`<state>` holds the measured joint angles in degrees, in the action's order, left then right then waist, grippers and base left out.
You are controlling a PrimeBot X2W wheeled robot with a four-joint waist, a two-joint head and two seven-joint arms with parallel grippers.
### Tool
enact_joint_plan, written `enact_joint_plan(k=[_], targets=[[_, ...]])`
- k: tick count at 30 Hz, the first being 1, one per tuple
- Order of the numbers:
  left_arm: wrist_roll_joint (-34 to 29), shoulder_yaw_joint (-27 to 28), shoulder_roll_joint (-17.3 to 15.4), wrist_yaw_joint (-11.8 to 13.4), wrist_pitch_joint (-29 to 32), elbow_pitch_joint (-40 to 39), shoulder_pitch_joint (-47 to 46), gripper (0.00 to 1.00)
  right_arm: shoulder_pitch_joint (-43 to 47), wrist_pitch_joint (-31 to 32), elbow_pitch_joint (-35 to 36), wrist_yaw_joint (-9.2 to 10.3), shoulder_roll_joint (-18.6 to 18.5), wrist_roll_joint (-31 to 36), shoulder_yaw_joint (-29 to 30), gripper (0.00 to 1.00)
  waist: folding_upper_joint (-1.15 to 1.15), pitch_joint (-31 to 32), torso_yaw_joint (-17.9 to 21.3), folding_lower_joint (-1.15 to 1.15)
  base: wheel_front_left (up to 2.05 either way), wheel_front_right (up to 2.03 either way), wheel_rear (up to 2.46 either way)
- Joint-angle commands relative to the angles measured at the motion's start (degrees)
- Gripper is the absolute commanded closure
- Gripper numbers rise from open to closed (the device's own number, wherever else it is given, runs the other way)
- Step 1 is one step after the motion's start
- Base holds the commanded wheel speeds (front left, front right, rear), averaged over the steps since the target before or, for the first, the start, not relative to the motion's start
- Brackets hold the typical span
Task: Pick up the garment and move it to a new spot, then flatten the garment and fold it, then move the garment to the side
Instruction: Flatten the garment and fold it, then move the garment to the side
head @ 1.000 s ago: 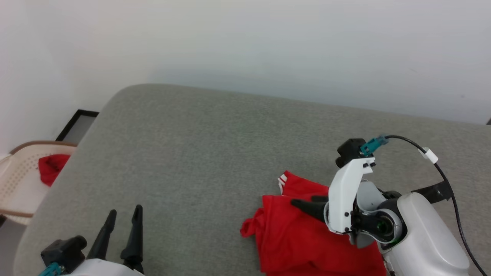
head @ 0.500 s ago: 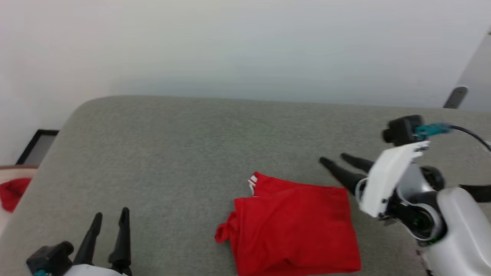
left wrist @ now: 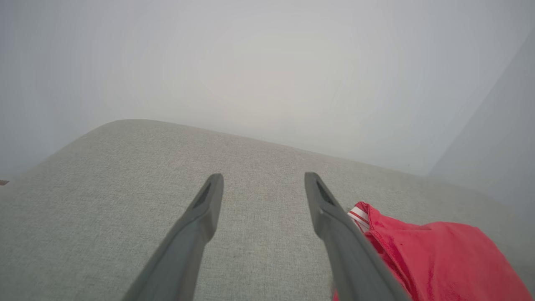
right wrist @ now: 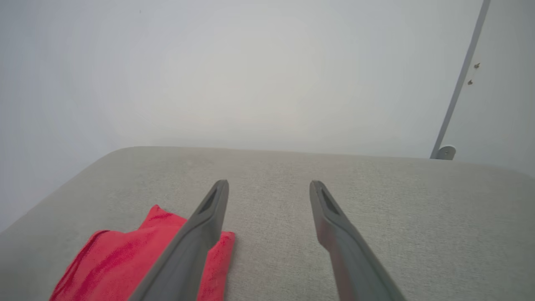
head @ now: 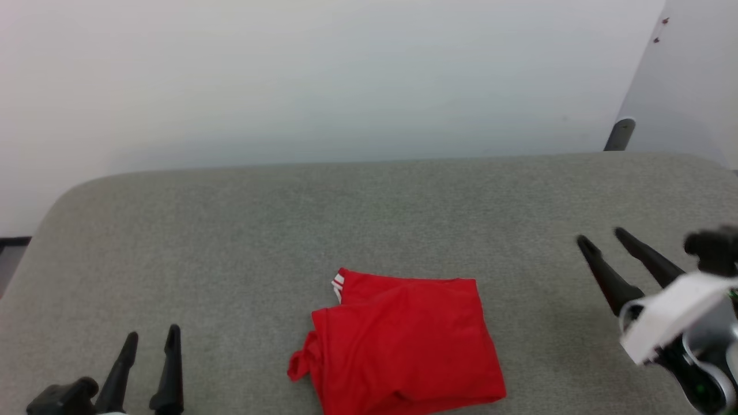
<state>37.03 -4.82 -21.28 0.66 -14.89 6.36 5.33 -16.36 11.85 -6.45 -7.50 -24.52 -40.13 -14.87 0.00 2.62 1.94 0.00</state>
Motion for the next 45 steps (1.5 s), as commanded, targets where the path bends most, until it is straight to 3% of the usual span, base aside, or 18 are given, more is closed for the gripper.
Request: enact_joint_plan(k=[1,7,22,45], targets=[[-0.8,0.2,-0.2,-0.2,-0.3,0.0,0.9,0.00,1.9,-3.2,-0.3,0.02,-1.0,1.3,0.2,0.00,0.00,0.5,0.6,0.00,0.00,0.00,0.00],[-1.3,1.2,-0.3,-1.0,-0.3,0.5,1.6,0.00,6.7,-11.6,-2.3,0.02,-2.2,2.1,1.2,0.00,0.00,1.2,1.3,0.00,0.00,0.00,0.00],[-4.2,4.5,0.2,-2.5,-0.3,0.9,3.6,0.00,15.7,-22.4,-3.9,0.02,-2.4,8.9,7.0,0.00,0.00,2.7,1.3,0.00,0.00,0.00,0.00],[-5.3,5.0,1.4,-3.4,-0.3,1.6,3.5,0.00,19.7,-20.0,0.3,0.02,0.9,13.3,10.9,0.00,0.00,2.9,0.3,0.00,0.00,0.00,0.00]])
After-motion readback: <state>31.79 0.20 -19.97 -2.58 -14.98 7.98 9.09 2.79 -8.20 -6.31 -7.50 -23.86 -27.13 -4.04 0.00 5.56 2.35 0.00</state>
